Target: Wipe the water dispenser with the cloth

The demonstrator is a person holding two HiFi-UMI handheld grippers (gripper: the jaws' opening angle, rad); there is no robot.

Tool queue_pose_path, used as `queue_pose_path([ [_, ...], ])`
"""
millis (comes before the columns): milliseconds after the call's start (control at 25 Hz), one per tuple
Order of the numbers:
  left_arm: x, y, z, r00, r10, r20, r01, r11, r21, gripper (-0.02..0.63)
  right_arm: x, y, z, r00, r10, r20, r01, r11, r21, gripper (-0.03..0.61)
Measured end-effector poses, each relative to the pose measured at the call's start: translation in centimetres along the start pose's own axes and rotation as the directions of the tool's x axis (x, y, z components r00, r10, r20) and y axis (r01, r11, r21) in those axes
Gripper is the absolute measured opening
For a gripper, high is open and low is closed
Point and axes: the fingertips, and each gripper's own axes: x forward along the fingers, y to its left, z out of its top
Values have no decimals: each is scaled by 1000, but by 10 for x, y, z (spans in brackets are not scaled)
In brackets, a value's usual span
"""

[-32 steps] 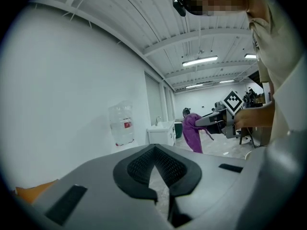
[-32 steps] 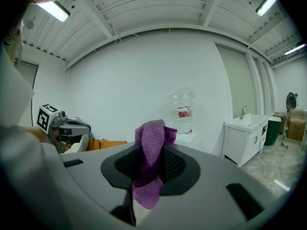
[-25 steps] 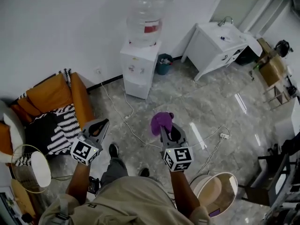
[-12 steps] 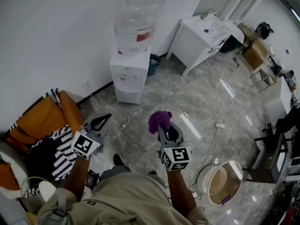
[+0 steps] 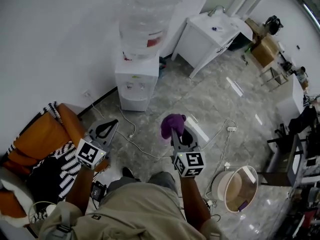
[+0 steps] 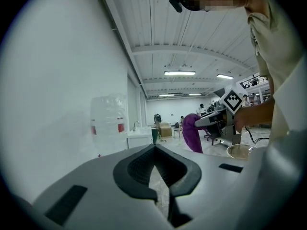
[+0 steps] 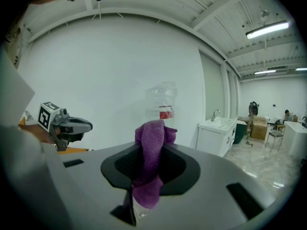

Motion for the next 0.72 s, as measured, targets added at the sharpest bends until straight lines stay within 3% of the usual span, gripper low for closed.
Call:
queue_pose_path([
  [480,16,59,-32,980,181,-80,-184,983,-30,15,116,-20,2,988,151,-24,-152,987,-51,95],
  [720,44,75,-37,960,262,-98,-260,965,34,15,165,-42,5,968,249,-36,-252,963,-98,95],
])
